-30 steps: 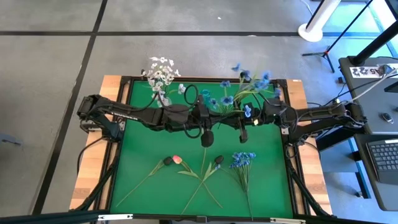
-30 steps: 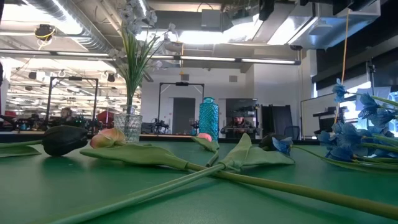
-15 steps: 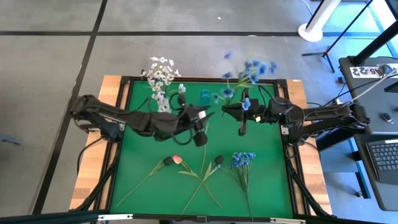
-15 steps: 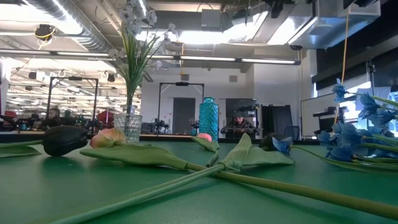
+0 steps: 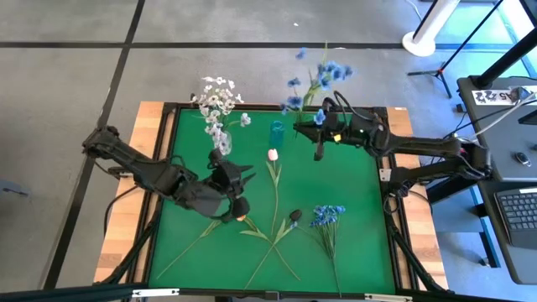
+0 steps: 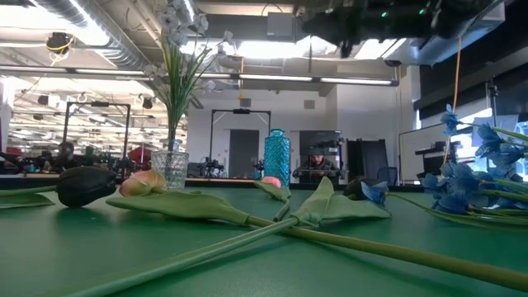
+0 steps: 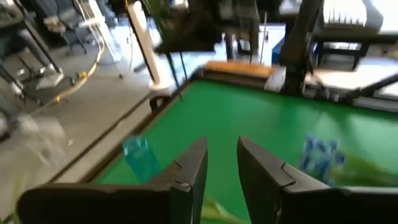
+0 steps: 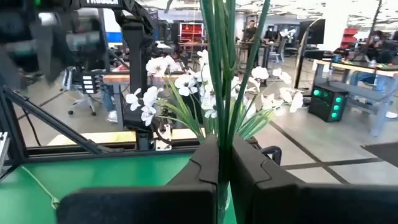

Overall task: Sort flowers into vase by color
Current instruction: Put the top blue flowers into the blue vase

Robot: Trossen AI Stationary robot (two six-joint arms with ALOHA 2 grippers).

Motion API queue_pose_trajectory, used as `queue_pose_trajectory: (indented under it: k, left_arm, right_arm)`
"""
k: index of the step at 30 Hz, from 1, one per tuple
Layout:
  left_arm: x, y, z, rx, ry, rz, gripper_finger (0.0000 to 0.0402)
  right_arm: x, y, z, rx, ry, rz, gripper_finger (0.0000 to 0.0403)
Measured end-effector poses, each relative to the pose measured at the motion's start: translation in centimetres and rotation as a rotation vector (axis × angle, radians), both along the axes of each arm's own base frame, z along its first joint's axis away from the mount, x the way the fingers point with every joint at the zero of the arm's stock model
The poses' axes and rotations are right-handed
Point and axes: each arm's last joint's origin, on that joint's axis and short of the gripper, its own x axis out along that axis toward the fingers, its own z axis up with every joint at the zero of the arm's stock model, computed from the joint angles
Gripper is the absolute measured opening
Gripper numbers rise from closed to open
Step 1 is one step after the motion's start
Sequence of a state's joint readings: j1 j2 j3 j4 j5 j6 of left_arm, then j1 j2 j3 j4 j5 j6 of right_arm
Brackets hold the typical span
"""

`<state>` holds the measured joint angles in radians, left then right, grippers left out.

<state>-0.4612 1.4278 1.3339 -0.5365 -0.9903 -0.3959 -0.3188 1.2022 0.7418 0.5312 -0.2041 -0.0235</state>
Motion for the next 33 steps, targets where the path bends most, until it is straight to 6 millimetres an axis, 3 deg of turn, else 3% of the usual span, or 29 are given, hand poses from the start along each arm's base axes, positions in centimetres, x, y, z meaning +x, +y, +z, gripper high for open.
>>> queue_pose_trajectory:
  k: [5, 8, 15, 19, 27, 33]
  left_arm:
    - [-1.0, -0.1, -4.4, -0.086, -0.005, 0.052, 0.0058]
    - [-2.6, 0.0, -6.5, -0.132, -0.040, 0.102, 0.0046]
    - [-7.0, -0.5, -8.9, -0.140, -0.166, 0.103, 0.0023]
    - [-8.4, -0.1, -10.7, -0.164, -0.216, 0.092, 0.0014]
    - [-9.9, 1.0, -14.9, -0.195, -0.250, 0.088, 0.0002]
    - [-9.9, 1.4, -15.8, -0.238, -0.277, 0.090, 0.0001]
  right_arm:
    - [1.8, -1.0, -1.5, 0.020, -0.042, 0.030, 0.0012]
    - [2.6, -1.3, -2.2, -0.004, -0.062, 0.027, 0.0012]
    - [3.3, -4.1, -4.0, -0.005, -0.087, -0.051, 0.0012]
    - [3.6, -5.9, -5.5, 0.033, -0.100, -0.091, 0.0015]
    - [4.8, -7.7, -8.0, 0.087, -0.080, -0.115, 0.0018]
    - [6.1, -8.3, -8.5, 0.069, -0.068, -0.119, 0.0014]
